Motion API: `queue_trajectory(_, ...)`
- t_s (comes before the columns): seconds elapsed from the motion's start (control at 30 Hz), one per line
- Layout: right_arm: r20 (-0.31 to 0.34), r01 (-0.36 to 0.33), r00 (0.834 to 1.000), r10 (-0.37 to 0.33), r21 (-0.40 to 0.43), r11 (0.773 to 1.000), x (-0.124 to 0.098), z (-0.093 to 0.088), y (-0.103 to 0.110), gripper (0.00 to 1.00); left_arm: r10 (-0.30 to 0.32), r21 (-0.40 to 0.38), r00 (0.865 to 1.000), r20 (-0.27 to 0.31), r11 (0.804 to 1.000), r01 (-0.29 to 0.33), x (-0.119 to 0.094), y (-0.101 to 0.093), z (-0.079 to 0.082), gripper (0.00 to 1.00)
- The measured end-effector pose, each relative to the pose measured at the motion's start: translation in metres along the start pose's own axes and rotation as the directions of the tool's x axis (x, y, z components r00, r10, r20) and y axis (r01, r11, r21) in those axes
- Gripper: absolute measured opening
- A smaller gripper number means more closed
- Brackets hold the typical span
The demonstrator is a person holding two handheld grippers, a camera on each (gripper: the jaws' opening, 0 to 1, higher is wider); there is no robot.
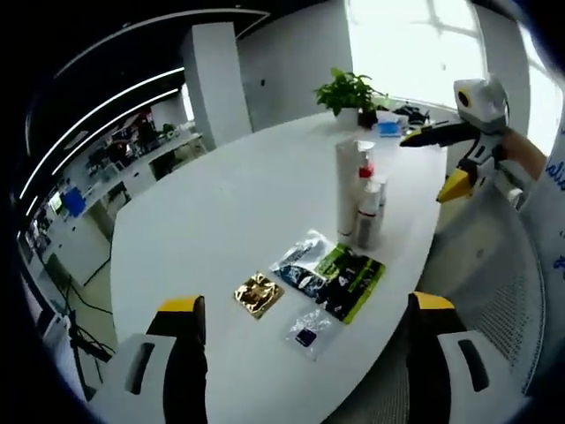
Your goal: Arrange the skincare products in the storage area until every visible bottle or jar stands upright without overlapping.
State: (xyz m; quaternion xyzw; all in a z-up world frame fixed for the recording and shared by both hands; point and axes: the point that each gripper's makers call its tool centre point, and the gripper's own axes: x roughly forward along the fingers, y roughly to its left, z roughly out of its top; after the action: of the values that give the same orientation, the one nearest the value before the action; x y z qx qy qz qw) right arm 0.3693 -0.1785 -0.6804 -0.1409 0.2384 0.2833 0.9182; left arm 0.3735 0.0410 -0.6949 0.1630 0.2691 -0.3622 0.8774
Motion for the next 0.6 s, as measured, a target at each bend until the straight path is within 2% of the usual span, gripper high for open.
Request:
queue_trajectory(0.2, -0.001, 0.014, 1.000, -0.014, -0.011, 1.000, 0.001, 0.002, -0.002, 1.00, 0.053, -0.055, 0.998, 0.025, 0.997, -0.052, -0.006, 0.007, -0.001, 0.97)
queue_trajectory(0.6, 0.004, 0.009, 1.000, -0.009, -0.005, 1.000, 0.005, 0.004, -0.004, 1.00, 0.079, -0.114, 0.995, 0.058, 0.991, -0.072, -0.016, 0.011, 0.000, 0.97)
